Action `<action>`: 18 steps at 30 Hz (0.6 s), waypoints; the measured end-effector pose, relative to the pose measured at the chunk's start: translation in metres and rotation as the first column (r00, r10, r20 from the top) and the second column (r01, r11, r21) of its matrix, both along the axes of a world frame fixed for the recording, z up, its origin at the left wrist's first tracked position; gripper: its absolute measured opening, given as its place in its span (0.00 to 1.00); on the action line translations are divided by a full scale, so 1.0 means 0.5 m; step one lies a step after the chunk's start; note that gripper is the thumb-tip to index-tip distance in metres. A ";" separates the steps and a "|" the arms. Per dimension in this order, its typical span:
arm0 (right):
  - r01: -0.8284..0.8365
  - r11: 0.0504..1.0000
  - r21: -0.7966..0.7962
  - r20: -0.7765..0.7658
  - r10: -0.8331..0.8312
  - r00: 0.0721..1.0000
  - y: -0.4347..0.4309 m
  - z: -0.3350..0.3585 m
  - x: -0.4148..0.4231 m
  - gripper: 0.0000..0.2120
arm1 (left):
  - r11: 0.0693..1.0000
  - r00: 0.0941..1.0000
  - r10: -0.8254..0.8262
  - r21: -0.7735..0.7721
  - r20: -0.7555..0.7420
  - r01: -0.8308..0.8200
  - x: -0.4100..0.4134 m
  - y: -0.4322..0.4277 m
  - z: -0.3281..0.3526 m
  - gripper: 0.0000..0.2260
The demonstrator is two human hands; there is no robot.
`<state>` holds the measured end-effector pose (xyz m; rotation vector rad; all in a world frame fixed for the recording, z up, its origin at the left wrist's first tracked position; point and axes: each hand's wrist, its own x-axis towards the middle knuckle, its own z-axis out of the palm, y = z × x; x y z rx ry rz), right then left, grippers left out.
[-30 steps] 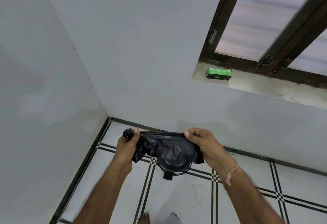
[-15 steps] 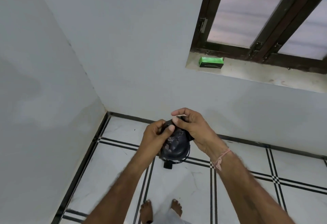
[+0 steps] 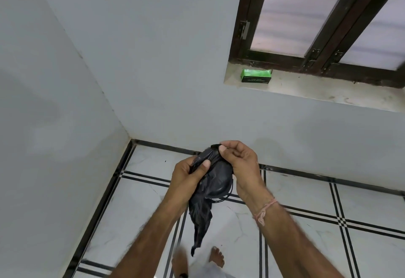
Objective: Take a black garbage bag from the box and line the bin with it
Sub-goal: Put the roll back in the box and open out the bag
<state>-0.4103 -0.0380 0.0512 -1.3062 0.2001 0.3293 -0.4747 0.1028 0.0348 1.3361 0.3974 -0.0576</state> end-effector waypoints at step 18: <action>-0.245 0.962 0.119 -0.292 0.269 0.918 -0.061 -0.015 -0.001 0.04 | 0.913 0.922 0.377 -0.136 -0.086 -0.386 0.045 -0.057 0.006 0.18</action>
